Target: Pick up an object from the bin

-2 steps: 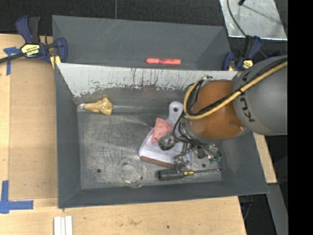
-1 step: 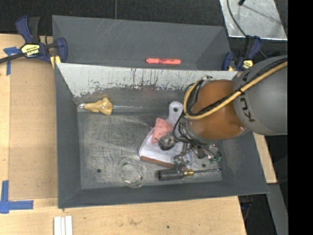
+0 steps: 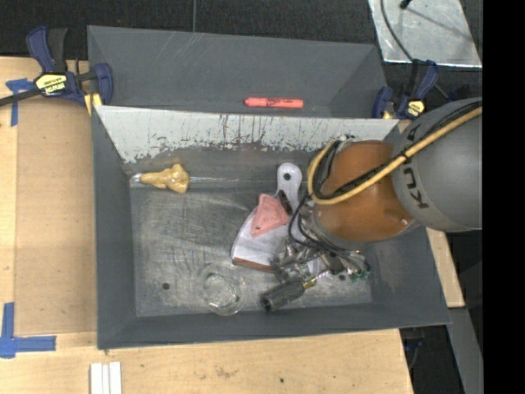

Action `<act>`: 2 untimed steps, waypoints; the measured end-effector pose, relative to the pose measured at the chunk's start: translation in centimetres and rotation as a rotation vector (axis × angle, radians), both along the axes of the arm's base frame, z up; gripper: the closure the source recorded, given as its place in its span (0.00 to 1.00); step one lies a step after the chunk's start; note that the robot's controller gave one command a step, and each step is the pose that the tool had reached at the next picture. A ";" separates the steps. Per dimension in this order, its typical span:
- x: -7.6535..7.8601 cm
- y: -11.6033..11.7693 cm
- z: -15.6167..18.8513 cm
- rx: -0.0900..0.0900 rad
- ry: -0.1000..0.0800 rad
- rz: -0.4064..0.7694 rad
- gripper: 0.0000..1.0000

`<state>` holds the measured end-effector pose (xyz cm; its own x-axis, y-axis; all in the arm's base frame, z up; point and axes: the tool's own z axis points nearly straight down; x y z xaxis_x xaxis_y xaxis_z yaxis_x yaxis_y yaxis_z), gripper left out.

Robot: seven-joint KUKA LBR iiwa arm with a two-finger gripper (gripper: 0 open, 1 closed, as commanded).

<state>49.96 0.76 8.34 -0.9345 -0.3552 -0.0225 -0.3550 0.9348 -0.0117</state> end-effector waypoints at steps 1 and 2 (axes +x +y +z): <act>2.4 -1.8 0.6 0.008 0.030 -0.113 1.00; 0.9 -1.7 6.5 0.004 0.022 -0.042 0.00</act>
Offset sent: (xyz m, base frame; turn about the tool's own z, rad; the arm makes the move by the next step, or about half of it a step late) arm 0.0076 -0.0171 0.0643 0.0420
